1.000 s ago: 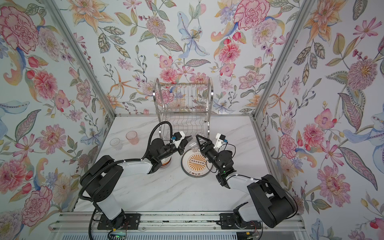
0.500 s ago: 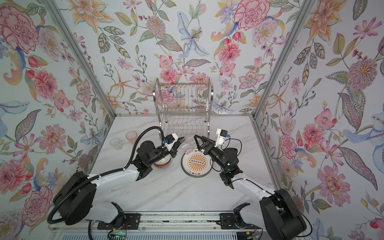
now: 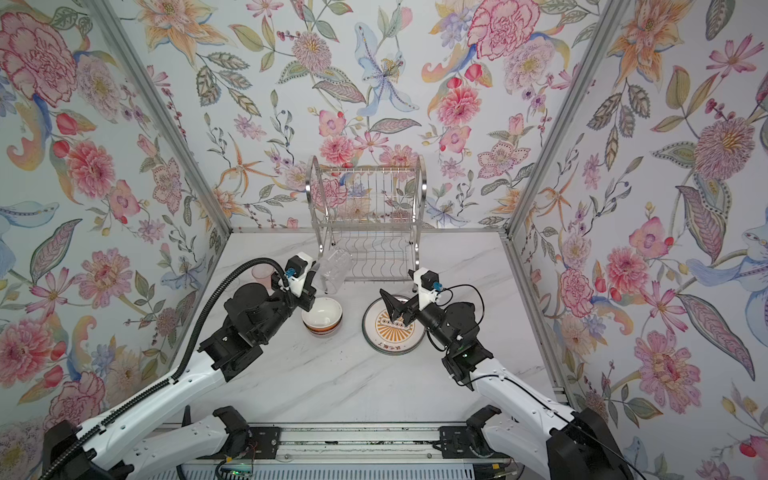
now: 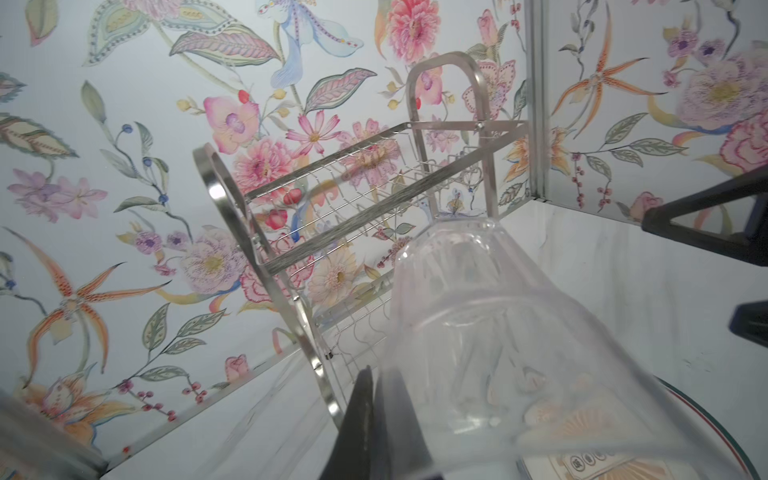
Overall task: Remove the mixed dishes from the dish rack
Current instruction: 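Carry the clear glass toward the wall with the left gripper while the right withdraws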
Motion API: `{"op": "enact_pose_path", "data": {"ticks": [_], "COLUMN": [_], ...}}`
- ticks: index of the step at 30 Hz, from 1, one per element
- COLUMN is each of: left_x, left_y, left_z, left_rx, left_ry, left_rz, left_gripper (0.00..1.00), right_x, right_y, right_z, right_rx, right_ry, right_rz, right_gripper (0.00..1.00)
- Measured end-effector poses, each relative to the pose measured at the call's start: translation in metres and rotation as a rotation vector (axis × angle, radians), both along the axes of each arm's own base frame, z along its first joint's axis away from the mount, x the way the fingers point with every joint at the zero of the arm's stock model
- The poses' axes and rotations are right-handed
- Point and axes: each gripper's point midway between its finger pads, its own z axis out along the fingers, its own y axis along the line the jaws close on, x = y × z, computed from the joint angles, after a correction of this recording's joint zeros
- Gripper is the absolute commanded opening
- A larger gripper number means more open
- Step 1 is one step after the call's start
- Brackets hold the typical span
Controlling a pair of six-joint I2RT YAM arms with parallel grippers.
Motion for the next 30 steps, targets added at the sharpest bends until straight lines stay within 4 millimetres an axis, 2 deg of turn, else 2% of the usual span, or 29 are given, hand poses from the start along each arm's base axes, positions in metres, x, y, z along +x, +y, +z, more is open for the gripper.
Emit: {"op": "enact_pose_path", "data": {"ticks": [6, 10, 13, 17, 21, 25, 30], "left_x": [0.027, 0.047, 0.063, 0.087, 0.109, 0.134, 0.164], "left_y": [0.068, 0.094, 0.107, 0.126, 0.142, 0.149, 0.149], "left_z": [0.024, 0.025, 0.008, -0.027, -0.060, -0.083, -0.113], "left_rx": [-0.011, 0.009, 0.058, 0.124, 0.185, 0.244, 0.289], "left_ry": [0.115, 0.216, 0.326, 0.499, 0.643, 0.745, 0.869], "left_rz": [0.228, 0.326, 0.370, 0.431, 0.480, 0.495, 0.463], "left_gripper": [0.00, 0.00, 0.00, 0.00, 0.00, 0.00, 0.00], "right_x": [-0.008, -0.009, -0.007, -0.012, -0.009, -0.006, -0.004], "right_y": [0.017, 0.020, 0.020, 0.027, 0.028, 0.026, 0.023], "right_z": [-0.017, -0.022, -0.024, -0.025, -0.024, -0.026, -0.028], "right_rx": [-0.163, -0.220, -0.242, -0.259, -0.279, -0.294, -0.301], "right_ry": [-0.076, -0.102, -0.111, -0.115, -0.096, -0.083, -0.072], "right_rz": [0.037, 0.042, 0.029, 0.043, 0.034, 0.022, -0.002], "right_gripper": [0.99, 0.99, 0.99, 0.99, 0.99, 0.99, 0.99]}}
